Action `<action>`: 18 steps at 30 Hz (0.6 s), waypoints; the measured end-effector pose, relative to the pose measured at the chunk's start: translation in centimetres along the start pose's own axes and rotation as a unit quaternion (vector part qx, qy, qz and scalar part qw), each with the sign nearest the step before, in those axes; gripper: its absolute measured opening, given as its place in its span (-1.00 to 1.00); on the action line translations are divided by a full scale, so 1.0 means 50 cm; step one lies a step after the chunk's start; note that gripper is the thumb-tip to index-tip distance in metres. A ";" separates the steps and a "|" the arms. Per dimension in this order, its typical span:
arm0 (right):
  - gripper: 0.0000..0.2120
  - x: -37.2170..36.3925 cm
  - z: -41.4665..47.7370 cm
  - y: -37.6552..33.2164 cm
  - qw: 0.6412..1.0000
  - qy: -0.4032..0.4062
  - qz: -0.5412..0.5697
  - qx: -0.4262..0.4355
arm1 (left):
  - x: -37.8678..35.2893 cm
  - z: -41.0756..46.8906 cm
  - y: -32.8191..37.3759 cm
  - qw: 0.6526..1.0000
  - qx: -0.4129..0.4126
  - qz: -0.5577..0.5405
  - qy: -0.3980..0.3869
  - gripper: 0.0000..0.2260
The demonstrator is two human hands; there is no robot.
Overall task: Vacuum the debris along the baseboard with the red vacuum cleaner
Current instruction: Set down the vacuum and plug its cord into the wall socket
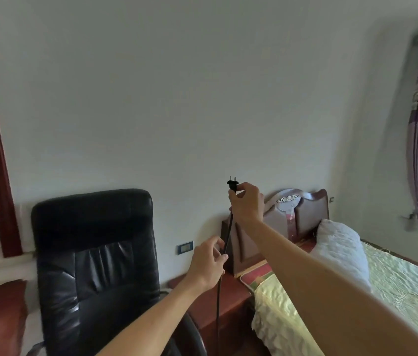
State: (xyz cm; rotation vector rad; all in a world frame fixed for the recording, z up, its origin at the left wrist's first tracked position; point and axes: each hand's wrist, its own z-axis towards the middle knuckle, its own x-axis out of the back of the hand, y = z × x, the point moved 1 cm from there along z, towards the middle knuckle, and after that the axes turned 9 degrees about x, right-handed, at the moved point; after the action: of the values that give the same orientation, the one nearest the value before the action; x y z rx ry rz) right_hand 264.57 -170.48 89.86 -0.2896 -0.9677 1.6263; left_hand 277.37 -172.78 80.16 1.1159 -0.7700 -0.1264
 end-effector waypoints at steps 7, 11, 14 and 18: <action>-0.97 -0.016 0.131 0.110 1.000 0.008 0.013 -0.005 | -0.071 0.156 0.004 1.000 0.001 0.002 -0.015 -0.90; -0.93 -0.023 0.196 0.174 1.000 0.003 0.021 -0.016 | -0.124 0.235 0.002 1.000 -0.003 0.023 -0.008 -0.91; -0.92 -0.028 0.248 0.227 1.000 -0.002 0.025 -0.018 | -0.167 0.297 0.003 0.999 -0.002 0.033 -0.004 -0.92; -0.93 -0.031 0.330 0.311 0.999 -0.015 0.036 -0.014 | -0.238 0.388 0.011 0.999 0.014 0.031 0.003 -0.91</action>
State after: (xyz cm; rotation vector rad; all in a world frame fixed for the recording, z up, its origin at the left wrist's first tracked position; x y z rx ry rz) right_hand 243.50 -178.93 88.59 -0.3246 -1.0135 1.6875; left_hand 256.51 -181.79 78.92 1.1167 -0.8033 -0.0601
